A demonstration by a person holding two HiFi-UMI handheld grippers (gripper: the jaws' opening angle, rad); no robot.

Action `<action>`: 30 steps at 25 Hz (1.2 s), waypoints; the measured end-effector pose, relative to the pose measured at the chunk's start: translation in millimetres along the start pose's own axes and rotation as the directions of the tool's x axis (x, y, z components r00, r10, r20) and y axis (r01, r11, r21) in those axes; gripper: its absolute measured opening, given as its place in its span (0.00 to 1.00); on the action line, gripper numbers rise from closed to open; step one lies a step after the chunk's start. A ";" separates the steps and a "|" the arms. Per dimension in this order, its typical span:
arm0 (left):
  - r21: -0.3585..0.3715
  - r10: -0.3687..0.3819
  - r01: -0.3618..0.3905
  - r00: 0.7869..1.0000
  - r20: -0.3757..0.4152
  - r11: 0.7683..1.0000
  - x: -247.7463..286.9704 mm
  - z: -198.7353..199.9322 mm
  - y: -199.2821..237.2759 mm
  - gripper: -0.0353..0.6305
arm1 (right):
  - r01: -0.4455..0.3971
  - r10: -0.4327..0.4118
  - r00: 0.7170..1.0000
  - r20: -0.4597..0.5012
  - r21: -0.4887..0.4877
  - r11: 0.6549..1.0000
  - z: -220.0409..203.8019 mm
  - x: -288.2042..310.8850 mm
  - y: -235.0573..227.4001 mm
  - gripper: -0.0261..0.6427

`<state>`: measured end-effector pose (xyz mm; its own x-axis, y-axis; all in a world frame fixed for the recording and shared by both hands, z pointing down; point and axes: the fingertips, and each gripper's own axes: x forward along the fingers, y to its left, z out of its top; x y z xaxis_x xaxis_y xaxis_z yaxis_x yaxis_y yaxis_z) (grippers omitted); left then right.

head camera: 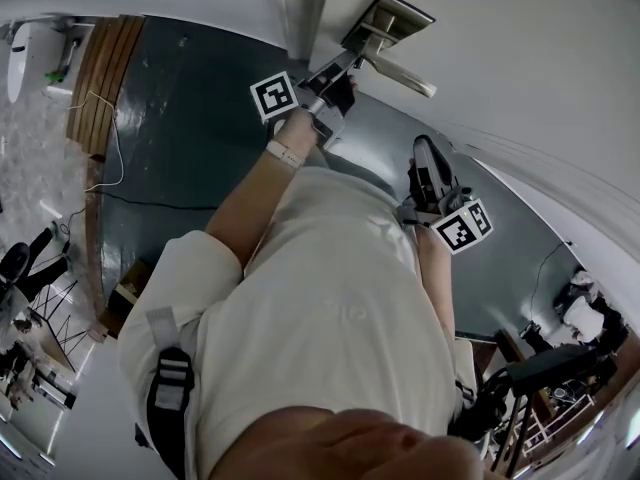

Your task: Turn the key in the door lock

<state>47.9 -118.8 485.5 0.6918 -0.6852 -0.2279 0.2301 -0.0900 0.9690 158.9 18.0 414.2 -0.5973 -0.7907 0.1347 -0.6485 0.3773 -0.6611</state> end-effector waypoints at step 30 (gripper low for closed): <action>0.305 0.176 -0.166 0.984 -0.006 0.938 8.5 -7.8 16.5 0.09 | 0.014 -0.014 1.000 0.001 0.023 1.000 -2.8 -5.4 -6.4 0.07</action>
<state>62.9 -120.5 498.8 0.7258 -0.6858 -0.0540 -0.1081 -0.1911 0.9756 165.0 21.2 419.8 -0.5879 -0.7962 0.1432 -0.6454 0.3549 -0.6763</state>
